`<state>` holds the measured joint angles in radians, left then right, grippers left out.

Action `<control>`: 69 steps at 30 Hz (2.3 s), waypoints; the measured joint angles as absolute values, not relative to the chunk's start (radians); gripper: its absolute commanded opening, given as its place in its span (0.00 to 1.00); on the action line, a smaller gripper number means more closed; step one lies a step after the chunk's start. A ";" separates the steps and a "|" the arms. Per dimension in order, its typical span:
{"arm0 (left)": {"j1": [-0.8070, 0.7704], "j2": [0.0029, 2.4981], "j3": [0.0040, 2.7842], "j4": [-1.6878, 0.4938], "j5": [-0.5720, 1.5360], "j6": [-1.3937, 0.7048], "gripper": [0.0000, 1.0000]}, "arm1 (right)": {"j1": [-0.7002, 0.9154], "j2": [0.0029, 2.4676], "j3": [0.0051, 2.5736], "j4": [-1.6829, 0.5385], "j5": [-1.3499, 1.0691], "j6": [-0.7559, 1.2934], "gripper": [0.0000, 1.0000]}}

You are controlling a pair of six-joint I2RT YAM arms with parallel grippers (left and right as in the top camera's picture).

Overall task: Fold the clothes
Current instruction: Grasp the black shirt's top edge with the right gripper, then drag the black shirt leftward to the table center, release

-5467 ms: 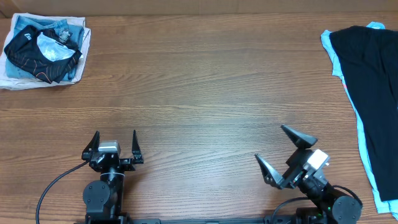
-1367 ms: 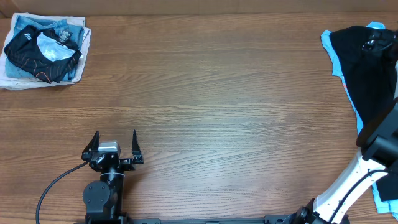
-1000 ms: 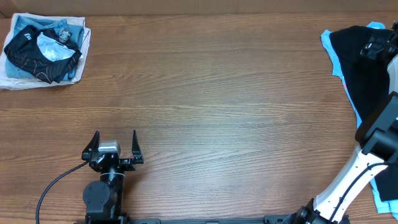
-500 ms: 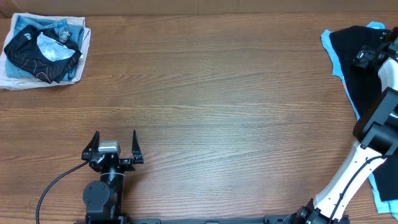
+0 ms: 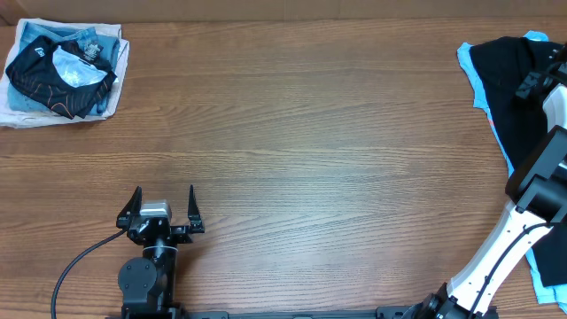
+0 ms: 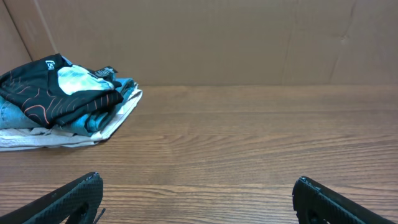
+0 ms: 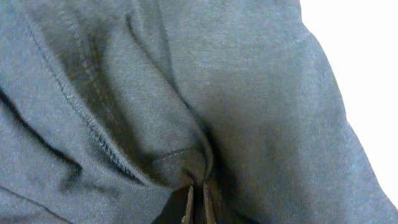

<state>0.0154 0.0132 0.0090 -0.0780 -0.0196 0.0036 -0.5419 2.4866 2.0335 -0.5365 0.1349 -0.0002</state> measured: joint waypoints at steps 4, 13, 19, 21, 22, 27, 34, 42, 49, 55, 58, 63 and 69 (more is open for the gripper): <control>0.015 0.013 0.009 -0.078 -0.020 0.004 1.00 | -0.542 2.487 2.035 -0.540 0.133 0.040 0.04; 0.015 0.013 0.009 -0.078 -0.020 0.004 1.00 | -0.540 2.432 2.035 -0.580 0.035 0.069 0.04; 0.015 0.013 0.009 -0.078 -0.020 0.004 1.00 | -0.529 2.338 2.035 -0.622 -0.037 0.100 0.04; 0.015 0.013 0.009 -0.078 -0.020 0.004 1.00 | -0.524 2.313 2.035 -0.632 -0.048 0.120 0.04; 0.015 0.013 0.009 -0.078 -0.020 0.004 1.00 | -0.522 2.299 2.035 -0.638 -0.051 0.134 0.04; 0.015 0.013 0.009 -0.078 -0.020 0.004 1.00 | -0.519 2.227 2.035 -0.652 -0.064 0.181 0.04; 0.015 0.013 0.009 -0.078 -0.020 0.004 1.00 | -0.477 2.090 2.035 -0.700 -0.065 0.203 0.04; 0.015 0.013 0.009 -0.078 -0.020 0.004 1.00 | -0.317 1.982 2.035 -0.739 -0.095 0.209 0.04; 0.015 0.013 0.009 -0.078 -0.020 0.004 1.00 | -0.162 1.965 2.035 -0.804 -0.230 0.220 0.04; 0.015 0.013 0.009 -0.078 -0.020 0.004 1.00 | 0.051 1.965 2.028 -0.800 -0.277 0.287 0.04; 0.015 0.013 0.009 -0.078 -0.020 0.004 1.00 | 0.190 1.970 2.010 -0.788 -0.287 0.319 0.04; 0.015 0.013 0.009 -0.078 -0.020 0.004 1.00 | 0.413 2.043 2.007 -0.738 -0.302 0.368 0.10; 0.015 0.013 0.009 -0.078 -0.020 0.004 1.00 | 0.588 2.137 1.994 -0.747 -0.295 0.393 0.06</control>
